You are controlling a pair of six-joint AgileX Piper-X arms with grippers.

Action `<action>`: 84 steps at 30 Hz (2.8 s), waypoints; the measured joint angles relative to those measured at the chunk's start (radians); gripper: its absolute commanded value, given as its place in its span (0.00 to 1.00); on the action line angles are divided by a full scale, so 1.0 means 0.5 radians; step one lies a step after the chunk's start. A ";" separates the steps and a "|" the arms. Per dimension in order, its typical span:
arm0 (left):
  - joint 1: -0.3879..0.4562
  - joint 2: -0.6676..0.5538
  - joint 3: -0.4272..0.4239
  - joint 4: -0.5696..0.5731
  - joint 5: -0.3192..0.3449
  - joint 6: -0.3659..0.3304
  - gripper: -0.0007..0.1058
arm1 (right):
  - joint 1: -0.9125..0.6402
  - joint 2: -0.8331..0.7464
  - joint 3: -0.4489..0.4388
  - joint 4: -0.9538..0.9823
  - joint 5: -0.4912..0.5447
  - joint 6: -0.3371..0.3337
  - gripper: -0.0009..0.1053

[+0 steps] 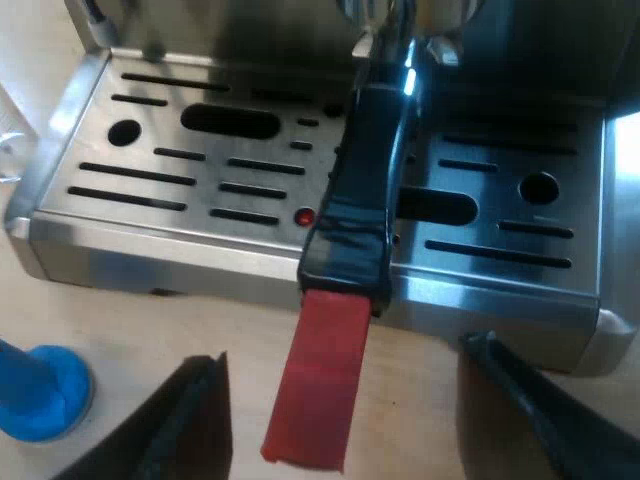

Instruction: Grind coffee beans and then tamp

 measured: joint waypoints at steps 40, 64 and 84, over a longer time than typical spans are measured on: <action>0.000 0.000 0.000 0.000 0.000 0.000 0.56 | -0.246 0.591 -0.150 -0.041 -0.298 0.133 0.50; 0.000 0.000 0.000 0.000 0.000 0.000 0.56 | -0.257 0.591 -0.150 -0.001 -0.248 0.184 0.01; 0.000 0.000 0.000 0.000 0.000 0.000 0.56 | -0.222 0.585 -0.150 0.019 -0.218 0.211 0.01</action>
